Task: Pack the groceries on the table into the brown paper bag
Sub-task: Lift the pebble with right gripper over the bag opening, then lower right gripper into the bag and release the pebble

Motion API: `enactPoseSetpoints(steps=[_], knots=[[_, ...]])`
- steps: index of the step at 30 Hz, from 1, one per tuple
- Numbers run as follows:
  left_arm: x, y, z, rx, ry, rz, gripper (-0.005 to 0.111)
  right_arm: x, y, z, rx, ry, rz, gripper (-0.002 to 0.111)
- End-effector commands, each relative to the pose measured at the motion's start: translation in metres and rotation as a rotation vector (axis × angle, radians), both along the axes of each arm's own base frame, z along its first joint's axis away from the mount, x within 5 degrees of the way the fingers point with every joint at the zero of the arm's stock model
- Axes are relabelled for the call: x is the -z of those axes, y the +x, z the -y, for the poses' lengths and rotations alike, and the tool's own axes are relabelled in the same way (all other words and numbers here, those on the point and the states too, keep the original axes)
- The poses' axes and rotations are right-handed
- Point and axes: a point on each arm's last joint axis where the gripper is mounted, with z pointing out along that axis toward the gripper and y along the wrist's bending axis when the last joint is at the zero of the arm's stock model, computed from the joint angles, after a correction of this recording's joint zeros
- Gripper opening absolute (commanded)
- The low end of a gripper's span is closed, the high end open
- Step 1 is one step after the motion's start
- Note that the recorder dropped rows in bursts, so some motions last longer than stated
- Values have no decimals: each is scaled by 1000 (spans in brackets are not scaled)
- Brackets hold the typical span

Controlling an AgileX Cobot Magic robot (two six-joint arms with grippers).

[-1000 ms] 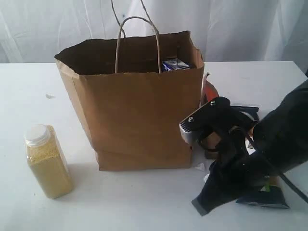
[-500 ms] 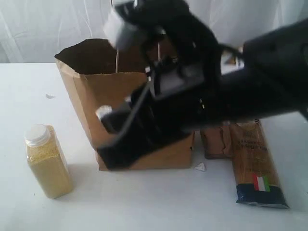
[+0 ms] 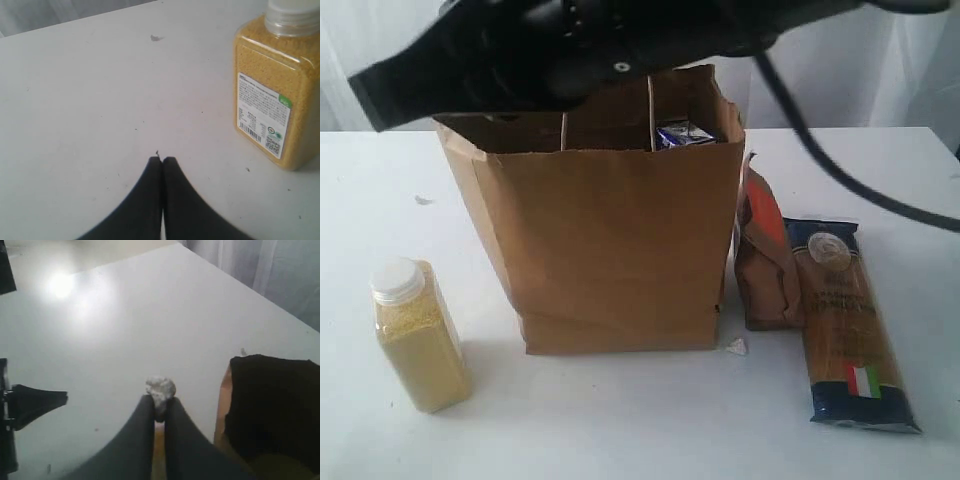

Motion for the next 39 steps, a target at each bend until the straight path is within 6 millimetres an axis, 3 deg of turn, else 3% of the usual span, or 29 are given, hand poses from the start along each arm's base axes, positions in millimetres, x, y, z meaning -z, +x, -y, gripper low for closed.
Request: enactPoseSetpoints(steps=[1,8,17,22,27,33,36,39], knots=[[1,0,0,-4,-11,1,0,13,20,-17,29,-76,32,0],[1,0,0,-4,-11,1,0,29,40,-30,86,-159,68,0],[1,0,0,-4,-11,1,0,31,56,-23,250,-196,147,0],[1,0,0,-4,-11,1,0,35,63,-21,362,-173,98,0],[1,0,0,-4,-11,1,0,52,68,-27,372,-216,62,0],[1,0,0,-4,-11,1,0,58,70,-30,369,-223,53,1],[1,0,0,-4,-11,1,0,57,70,-31,364,-200,48,10],[1,0,0,-4,-11,1,0,56,70,-32,359,-188,53,27]])
